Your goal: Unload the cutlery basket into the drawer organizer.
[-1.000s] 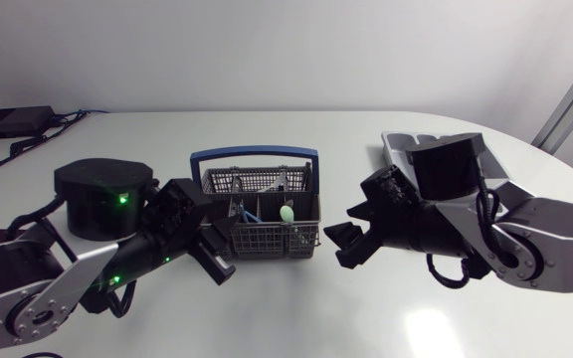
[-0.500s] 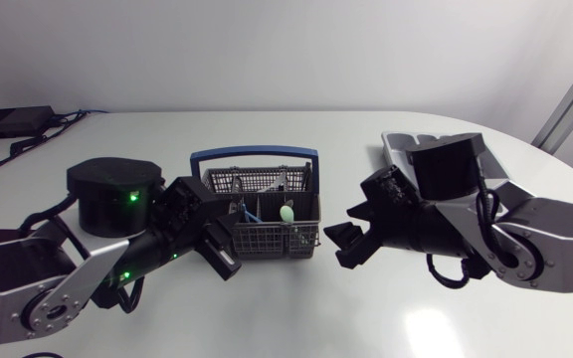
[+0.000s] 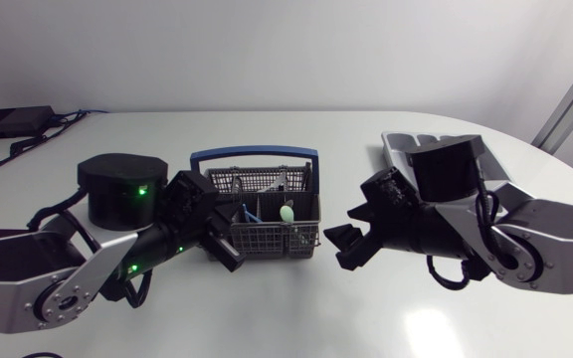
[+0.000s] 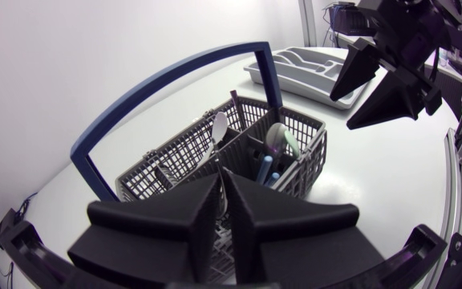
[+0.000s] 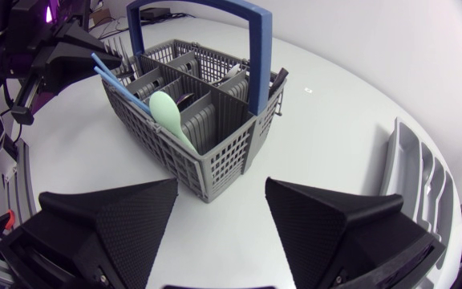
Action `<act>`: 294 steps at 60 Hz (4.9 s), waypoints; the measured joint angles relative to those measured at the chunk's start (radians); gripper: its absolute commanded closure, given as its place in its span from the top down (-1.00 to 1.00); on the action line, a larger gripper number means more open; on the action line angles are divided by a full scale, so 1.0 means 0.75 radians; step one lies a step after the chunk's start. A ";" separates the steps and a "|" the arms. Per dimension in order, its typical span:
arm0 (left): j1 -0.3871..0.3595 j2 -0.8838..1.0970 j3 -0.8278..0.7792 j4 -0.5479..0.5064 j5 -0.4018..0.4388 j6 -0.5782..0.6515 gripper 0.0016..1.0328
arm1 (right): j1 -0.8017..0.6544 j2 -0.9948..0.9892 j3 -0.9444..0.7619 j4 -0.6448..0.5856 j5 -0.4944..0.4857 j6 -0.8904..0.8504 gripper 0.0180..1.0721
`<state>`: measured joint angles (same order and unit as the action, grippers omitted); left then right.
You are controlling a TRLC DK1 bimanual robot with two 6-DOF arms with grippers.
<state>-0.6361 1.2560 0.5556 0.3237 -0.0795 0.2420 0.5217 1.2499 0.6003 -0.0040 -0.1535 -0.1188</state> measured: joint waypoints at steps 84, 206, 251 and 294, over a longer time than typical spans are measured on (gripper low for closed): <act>0.034 -0.582 0.387 -0.628 0.536 -0.219 -0.93 | -0.089 -0.343 0.063 -0.321 -0.106 -0.065 0.71; -0.078 -0.129 0.570 -0.670 0.939 -0.334 -0.78 | 0.184 -0.286 0.100 -0.090 -0.433 -0.172 -0.83; 0.067 -0.130 0.603 -0.676 0.918 -0.358 0.44 | 0.018 -0.452 0.044 -0.246 -0.434 -0.172 -0.88; 0.155 -0.130 0.562 -0.785 0.448 -0.105 0.43 | -0.959 0.193 0.423 -0.124 -0.225 -0.287 -0.88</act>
<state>-0.5198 1.1584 0.9768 -0.2653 0.2565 0.1631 -0.1974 1.3949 0.9176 -0.0967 -0.3225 -0.3344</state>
